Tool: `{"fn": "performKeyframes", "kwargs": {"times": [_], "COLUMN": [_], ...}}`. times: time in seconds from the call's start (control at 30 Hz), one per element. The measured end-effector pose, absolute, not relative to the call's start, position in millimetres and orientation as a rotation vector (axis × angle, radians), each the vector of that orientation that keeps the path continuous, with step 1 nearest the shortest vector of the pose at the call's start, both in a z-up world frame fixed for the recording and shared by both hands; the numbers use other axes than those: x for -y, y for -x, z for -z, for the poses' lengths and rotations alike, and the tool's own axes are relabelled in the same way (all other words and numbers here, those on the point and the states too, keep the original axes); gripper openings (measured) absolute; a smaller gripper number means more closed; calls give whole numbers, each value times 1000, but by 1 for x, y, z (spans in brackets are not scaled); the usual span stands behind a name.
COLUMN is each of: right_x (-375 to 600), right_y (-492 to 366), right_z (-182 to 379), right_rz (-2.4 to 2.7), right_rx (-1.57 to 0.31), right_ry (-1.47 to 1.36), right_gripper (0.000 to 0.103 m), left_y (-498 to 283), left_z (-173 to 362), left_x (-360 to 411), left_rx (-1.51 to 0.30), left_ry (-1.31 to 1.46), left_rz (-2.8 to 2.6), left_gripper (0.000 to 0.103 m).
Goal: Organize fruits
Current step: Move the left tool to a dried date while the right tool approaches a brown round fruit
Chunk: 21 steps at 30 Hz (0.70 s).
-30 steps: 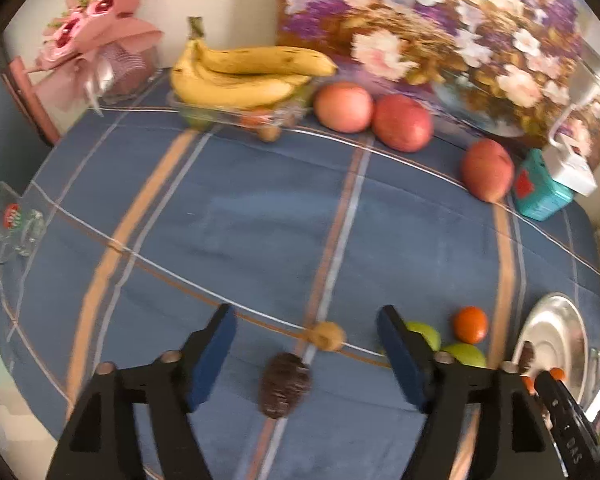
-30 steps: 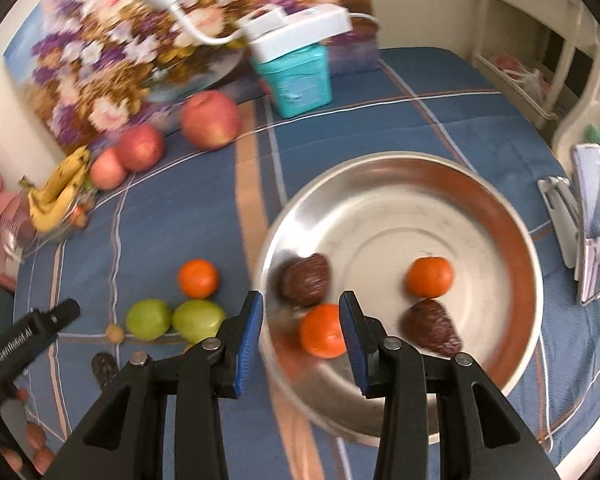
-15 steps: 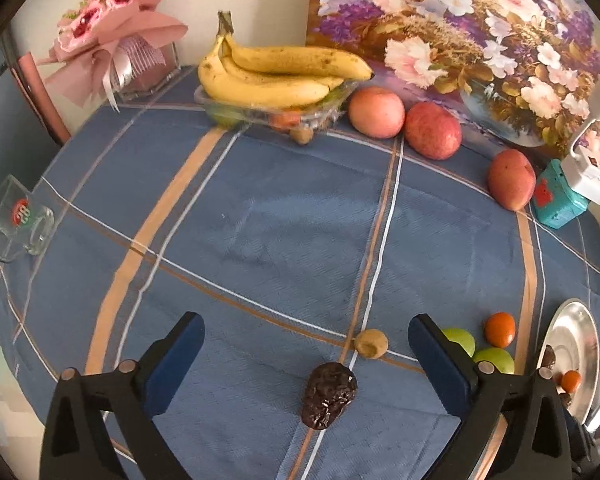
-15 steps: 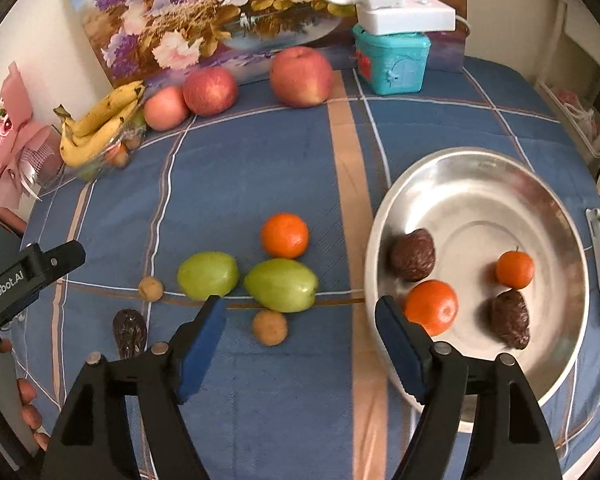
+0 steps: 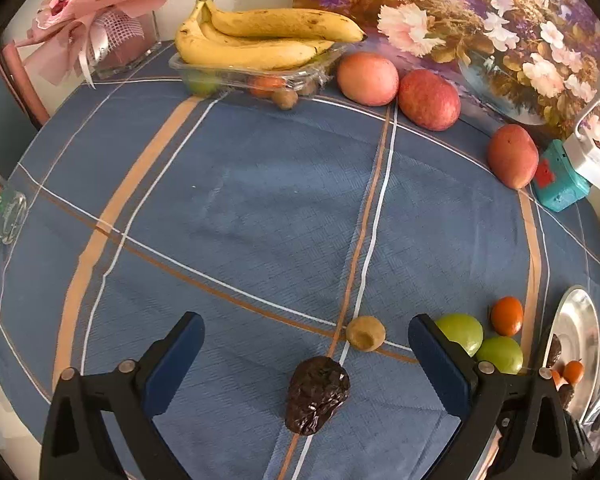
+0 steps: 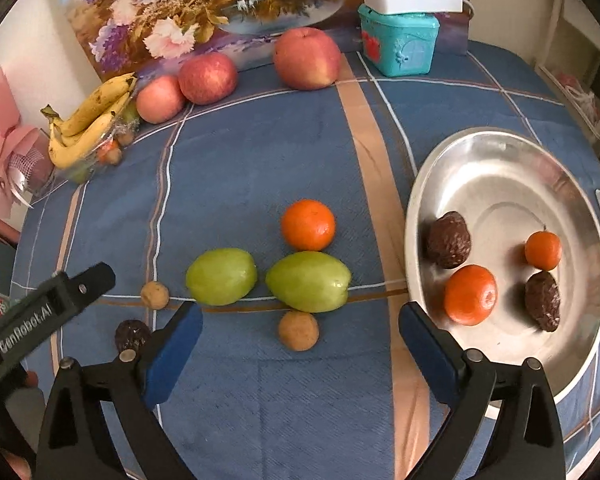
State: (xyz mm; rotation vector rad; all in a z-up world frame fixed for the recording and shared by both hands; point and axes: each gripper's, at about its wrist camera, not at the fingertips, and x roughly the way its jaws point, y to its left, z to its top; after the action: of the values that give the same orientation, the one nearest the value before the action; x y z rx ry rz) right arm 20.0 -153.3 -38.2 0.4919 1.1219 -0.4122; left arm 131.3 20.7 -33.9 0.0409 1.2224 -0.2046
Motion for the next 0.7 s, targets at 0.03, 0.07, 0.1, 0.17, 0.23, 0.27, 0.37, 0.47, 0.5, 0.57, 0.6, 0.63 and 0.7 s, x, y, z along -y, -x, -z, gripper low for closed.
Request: {"fn": "performKeyframes", "kwargs": {"times": [0.03, 0.07, 0.1, 0.17, 0.23, 0.27, 0.37, 0.47, 0.5, 0.57, 0.6, 0.63, 0.7], "right_x": [153, 154, 154, 156, 156, 157, 159, 158, 158, 157, 156, 156, 155], "right_y": [-21, -21, -21, -22, -23, -23, -24, -25, -25, -26, -26, -27, -27], "right_z": [41, 43, 45, 50, 55, 59, 66, 68, 69, 70, 71, 71, 70], "right_rz": [416, 420, 421, 416, 413, 411, 403, 404, 401, 393, 391, 389, 386], "right_rx": [-1129, -1132, -1135, -1142, -1158, -1168, -1188, -1199, -1202, -1203, -1203, -1203, -1201], "right_ry": [-489, -491, -497, -511, -515, -522, -544, -532, -532, -536, -533, -529, -523], "right_gripper": [99, 99, 99, 99, 99, 99, 99, 99, 98, 98, 98, 98, 98], "left_y": [-132, -132, -132, -133, -134, -134, -135, -134, -134, -134, -133, -133, -134], "left_z": [35, 38, 40, 44, 48, 51, 58, 62, 64, 68, 69, 71, 74], "left_x": [-21, -21, -21, -21, -22, -23, -22, -20, -19, -18, -18, -19, -20], "left_rx": [-1228, -1235, -1242, -1259, -1273, -1283, -1305, -1325, -1337, -1366, -1378, -1390, -1409], "left_ry": [-41, -41, -42, -46, -44, -44, -50, -57, -58, -50, -40, -29, -8], "left_rz": [205, 203, 202, 205, 201, 198, 199, 214, 222, 229, 229, 230, 232], "left_gripper": [103, 103, 103, 103, 103, 103, 103, 103, 103, 103, 103, 103, 102]}}
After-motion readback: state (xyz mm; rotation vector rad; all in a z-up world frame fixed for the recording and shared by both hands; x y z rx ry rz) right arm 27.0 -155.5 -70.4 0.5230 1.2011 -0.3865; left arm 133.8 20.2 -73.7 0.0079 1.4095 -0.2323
